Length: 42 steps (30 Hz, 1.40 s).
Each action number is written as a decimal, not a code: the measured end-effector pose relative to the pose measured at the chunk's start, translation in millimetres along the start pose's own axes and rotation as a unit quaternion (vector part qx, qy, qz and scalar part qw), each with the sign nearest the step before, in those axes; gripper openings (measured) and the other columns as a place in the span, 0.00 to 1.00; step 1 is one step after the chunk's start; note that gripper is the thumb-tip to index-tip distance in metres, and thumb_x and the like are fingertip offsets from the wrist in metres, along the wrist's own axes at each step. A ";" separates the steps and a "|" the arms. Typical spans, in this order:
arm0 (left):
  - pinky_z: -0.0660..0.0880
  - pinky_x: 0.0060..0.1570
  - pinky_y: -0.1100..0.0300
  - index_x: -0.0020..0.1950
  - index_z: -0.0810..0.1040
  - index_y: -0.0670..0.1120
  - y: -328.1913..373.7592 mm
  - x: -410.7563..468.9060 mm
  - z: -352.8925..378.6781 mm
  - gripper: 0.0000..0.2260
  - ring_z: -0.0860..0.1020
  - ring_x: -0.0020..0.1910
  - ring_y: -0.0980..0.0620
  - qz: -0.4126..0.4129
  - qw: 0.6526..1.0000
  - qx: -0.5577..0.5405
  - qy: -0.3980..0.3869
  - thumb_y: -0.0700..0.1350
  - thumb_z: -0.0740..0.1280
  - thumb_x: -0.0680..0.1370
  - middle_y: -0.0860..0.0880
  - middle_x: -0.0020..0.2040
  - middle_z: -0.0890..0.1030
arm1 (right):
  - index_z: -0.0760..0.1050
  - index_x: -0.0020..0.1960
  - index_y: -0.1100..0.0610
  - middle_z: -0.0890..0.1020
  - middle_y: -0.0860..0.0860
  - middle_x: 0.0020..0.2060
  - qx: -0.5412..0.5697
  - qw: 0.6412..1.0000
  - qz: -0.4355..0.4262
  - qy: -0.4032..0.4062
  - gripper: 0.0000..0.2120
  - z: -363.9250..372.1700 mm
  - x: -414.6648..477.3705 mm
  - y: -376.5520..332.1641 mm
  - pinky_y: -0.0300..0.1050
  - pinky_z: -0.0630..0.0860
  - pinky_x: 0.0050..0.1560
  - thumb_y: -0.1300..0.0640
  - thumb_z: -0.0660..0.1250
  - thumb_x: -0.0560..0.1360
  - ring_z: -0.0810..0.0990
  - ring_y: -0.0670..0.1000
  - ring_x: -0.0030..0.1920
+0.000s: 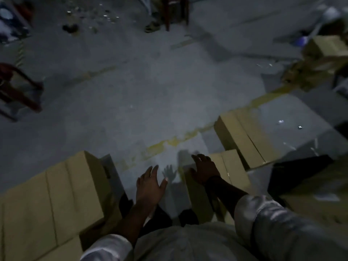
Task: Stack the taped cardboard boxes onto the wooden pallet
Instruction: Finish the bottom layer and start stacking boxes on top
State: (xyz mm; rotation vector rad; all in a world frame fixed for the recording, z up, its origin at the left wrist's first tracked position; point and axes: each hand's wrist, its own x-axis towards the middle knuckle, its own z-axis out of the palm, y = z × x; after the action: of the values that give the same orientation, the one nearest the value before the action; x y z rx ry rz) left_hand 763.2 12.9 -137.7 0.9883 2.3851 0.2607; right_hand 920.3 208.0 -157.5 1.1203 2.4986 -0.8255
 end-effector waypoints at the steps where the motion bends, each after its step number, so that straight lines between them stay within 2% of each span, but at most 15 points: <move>1: 0.62 0.75 0.43 0.82 0.59 0.52 3.6 9.3 -1.5 0.40 0.66 0.76 0.42 0.012 1.000 0.007 -0.011 0.73 0.47 0.75 0.46 0.80 0.63 | 0.55 0.81 0.53 0.61 0.56 0.78 0.011 1.000 0.017 0.003 0.32 0.0 0.2 6.3 0.60 0.63 0.73 0.43 0.60 0.82 0.60 0.61 0.76; 4: 0.62 0.75 0.44 0.81 0.59 0.52 11.1 39.3 -8.8 0.38 0.67 0.76 0.42 0.042 0.998 0.024 -0.041 0.71 0.50 0.76 0.46 0.80 0.63 | 0.57 0.80 0.53 0.65 0.56 0.76 0.042 0.996 0.071 0.021 0.32 -0.5 3.5 20.8 0.59 0.68 0.71 0.42 0.62 0.81 0.65 0.61 0.73; 6: 0.63 0.75 0.43 0.81 0.60 0.52 11.3 65.6 -11.2 0.40 0.67 0.76 0.43 0.072 0.995 0.029 -0.062 0.73 0.48 0.75 0.47 0.80 0.64 | 0.59 0.79 0.52 0.67 0.56 0.74 0.064 0.990 0.118 0.036 0.32 -3.5 8.6 27.0 0.57 0.70 0.69 0.43 0.64 0.80 0.68 0.61 0.71; 11: 0.68 0.71 0.46 0.79 0.65 0.51 13.2 129.9 -13.3 0.40 0.71 0.73 0.45 0.154 0.981 0.065 -0.099 0.72 0.49 0.74 0.47 0.77 0.69 | 0.59 0.78 0.51 0.67 0.57 0.74 0.090 0.966 0.234 0.057 0.32 -2.0 22.5 36.5 0.57 0.70 0.68 0.45 0.65 0.78 0.68 0.61 0.70; 16: 0.70 0.68 0.50 0.78 0.67 0.48 49.2 163.0 0.6 0.30 0.72 0.71 0.43 0.211 0.959 0.052 -0.182 0.62 0.63 0.80 0.45 0.74 0.72 | 0.60 0.79 0.51 0.67 0.56 0.74 0.163 0.922 0.334 0.109 0.32 7.2 19.0 40.6 0.56 0.69 0.69 0.44 0.65 0.79 0.67 0.60 0.71; 18: 0.70 0.66 0.51 0.77 0.68 0.47 67.4 165.4 12.9 0.29 0.73 0.69 0.43 0.215 0.952 0.028 -0.218 0.61 0.64 0.81 0.45 0.72 0.74 | 0.60 0.79 0.51 0.67 0.56 0.74 0.167 0.909 0.363 0.117 0.32 12.9 8.0 48.0 0.56 0.70 0.69 0.44 0.65 0.79 0.68 0.60 0.71; 21: 0.75 0.61 0.53 0.74 0.71 0.47 83.5 160.0 48.6 0.26 0.78 0.63 0.45 0.211 0.947 -0.013 -0.243 0.60 0.66 0.81 0.45 0.64 0.80 | 0.61 0.78 0.51 0.68 0.55 0.73 0.168 0.890 0.404 0.128 0.31 20.4 -17.8 68.6 0.56 0.70 0.68 0.44 0.64 0.79 0.68 0.60 0.70; 23: 0.76 0.61 0.51 0.76 0.70 0.47 91.3 149.5 74.8 0.27 0.79 0.63 0.44 0.211 0.944 -0.043 -0.251 0.60 0.66 0.81 0.43 0.64 0.80 | 0.60 0.78 0.51 0.68 0.56 0.73 0.165 0.885 0.417 0.129 0.30 24.9 -36.5 88.9 0.56 0.70 0.68 0.44 0.64 0.80 0.68 0.60 0.70; 24: 0.75 0.62 0.52 0.77 0.68 0.46 99.8 139.4 79.6 0.29 0.77 0.66 0.44 0.178 0.942 -0.052 -0.279 0.60 0.65 0.81 0.44 0.67 0.78 | 0.60 0.79 0.52 0.67 0.56 0.74 0.161 0.884 0.420 0.124 0.30 27.3 -45.1 100.8 0.56 0.70 0.68 0.43 0.63 0.80 0.68 0.60 0.70; 26: 0.70 0.58 0.58 0.80 0.63 0.46 114.0 120.5 92.9 0.30 0.74 0.69 0.46 0.108 0.934 -0.070 -0.334 0.58 0.64 0.82 0.45 0.70 0.75 | 0.59 0.79 0.52 0.66 0.56 0.75 0.145 0.890 0.419 0.105 0.31 34.9 -59.9 127.5 0.57 0.69 0.69 0.42 0.62 0.81 0.67 0.60 0.71; 29: 0.69 0.56 0.61 0.79 0.65 0.45 121.7 104.0 142.1 0.26 0.74 0.68 0.46 0.061 0.928 -0.115 -0.348 0.54 0.64 0.84 0.44 0.69 0.76 | 0.58 0.80 0.53 0.66 0.56 0.75 0.114 0.909 0.392 0.080 0.31 56.0 -73.0 177.6 0.57 0.69 0.69 0.42 0.61 0.82 0.66 0.61 0.72; 32: 0.71 0.62 0.57 0.78 0.67 0.44 127.7 91.9 198.4 0.26 0.74 0.68 0.44 0.000 0.937 -0.135 -0.322 0.54 0.64 0.83 0.43 0.69 0.75 | 0.58 0.80 0.53 0.64 0.56 0.76 0.104 0.925 0.360 0.054 0.31 84.7 -70.0 232.7 0.58 0.68 0.70 0.42 0.61 0.82 0.64 0.61 0.73; 35: 0.70 0.69 0.49 0.79 0.66 0.45 139.3 89.2 264.3 0.28 0.71 0.72 0.42 -0.055 0.944 -0.168 -0.279 0.57 0.65 0.82 0.42 0.74 0.72 | 0.61 0.79 0.52 0.63 0.57 0.77 0.080 0.941 0.317 0.080 0.31 124.7 -54.2 287.1 0.60 0.68 0.69 0.40 0.62 0.81 0.64 0.61 0.74; 39: 0.66 0.71 0.52 0.80 0.63 0.42 154.0 98.5 384.0 0.31 0.67 0.76 0.42 -0.114 0.943 -0.219 -0.224 0.55 0.66 0.82 0.42 0.77 0.68 | 0.60 0.79 0.54 0.63 0.58 0.77 0.026 0.962 0.265 0.053 0.34 190.4 -22.0 366.7 0.58 0.68 0.70 0.37 0.60 0.80 0.64 0.61 0.75; 42: 0.68 0.71 0.50 0.79 0.65 0.45 160.3 112.0 457.8 0.33 0.69 0.74 0.43 -0.136 0.945 -0.252 -0.156 0.58 0.70 0.79 0.43 0.76 0.70 | 0.66 0.75 0.59 0.71 0.62 0.71 0.014 0.974 0.220 0.049 0.35 236.2 8.1 421.7 0.61 0.78 0.59 0.36 0.56 0.79 0.74 0.66 0.67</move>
State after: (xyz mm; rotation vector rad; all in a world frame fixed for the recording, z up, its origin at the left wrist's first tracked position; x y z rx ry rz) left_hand 1044.6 193.4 -506.7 0.4204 1.9835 0.5334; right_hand 1236.8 296.2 -512.2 1.6767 2.1822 -0.6909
